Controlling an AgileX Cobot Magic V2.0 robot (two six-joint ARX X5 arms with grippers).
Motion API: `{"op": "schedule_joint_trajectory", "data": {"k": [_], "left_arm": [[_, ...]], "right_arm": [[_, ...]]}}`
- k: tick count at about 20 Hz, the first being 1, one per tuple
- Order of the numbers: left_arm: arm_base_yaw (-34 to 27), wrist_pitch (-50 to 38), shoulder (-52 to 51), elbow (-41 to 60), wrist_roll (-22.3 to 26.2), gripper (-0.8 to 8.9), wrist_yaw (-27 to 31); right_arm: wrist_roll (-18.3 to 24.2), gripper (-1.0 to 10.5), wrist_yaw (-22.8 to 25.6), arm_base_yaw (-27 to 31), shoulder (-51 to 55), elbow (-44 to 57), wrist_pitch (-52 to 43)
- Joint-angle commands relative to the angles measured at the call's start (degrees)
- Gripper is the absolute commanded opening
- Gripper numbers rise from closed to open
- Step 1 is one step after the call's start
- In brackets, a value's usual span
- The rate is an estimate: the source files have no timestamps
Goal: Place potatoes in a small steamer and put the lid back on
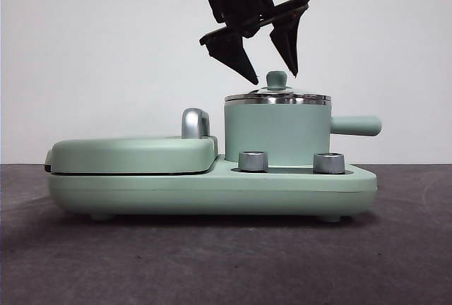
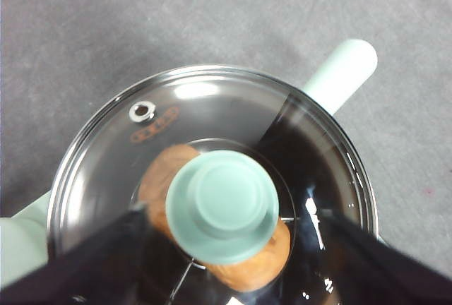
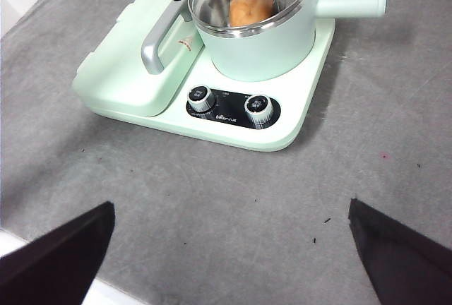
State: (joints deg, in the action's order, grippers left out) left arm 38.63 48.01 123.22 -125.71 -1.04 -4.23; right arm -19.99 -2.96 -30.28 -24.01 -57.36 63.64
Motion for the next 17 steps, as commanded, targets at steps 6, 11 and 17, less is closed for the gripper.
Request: {"op": "schedule_joint_trajectory", "data": {"k": [6, 11, 17], "left_arm": [[-0.26, 18.05, -15.12, -2.27, 0.92, 4.37, 0.17], [0.09, 28.15, -25.49, -0.90, -2.05, 4.36, 0.24], [0.39, 25.03, -41.83, 16.50, -3.19, 4.35, 0.24]], "right_arm": [[-0.35, 5.3, -0.11, -0.35, -0.13, -0.39, -0.61], [1.46, 5.3, -2.10, -0.35, -0.17, -0.39, -1.86], [4.20, 5.3, -5.07, -0.35, -0.24, -0.37, -4.76]]}}
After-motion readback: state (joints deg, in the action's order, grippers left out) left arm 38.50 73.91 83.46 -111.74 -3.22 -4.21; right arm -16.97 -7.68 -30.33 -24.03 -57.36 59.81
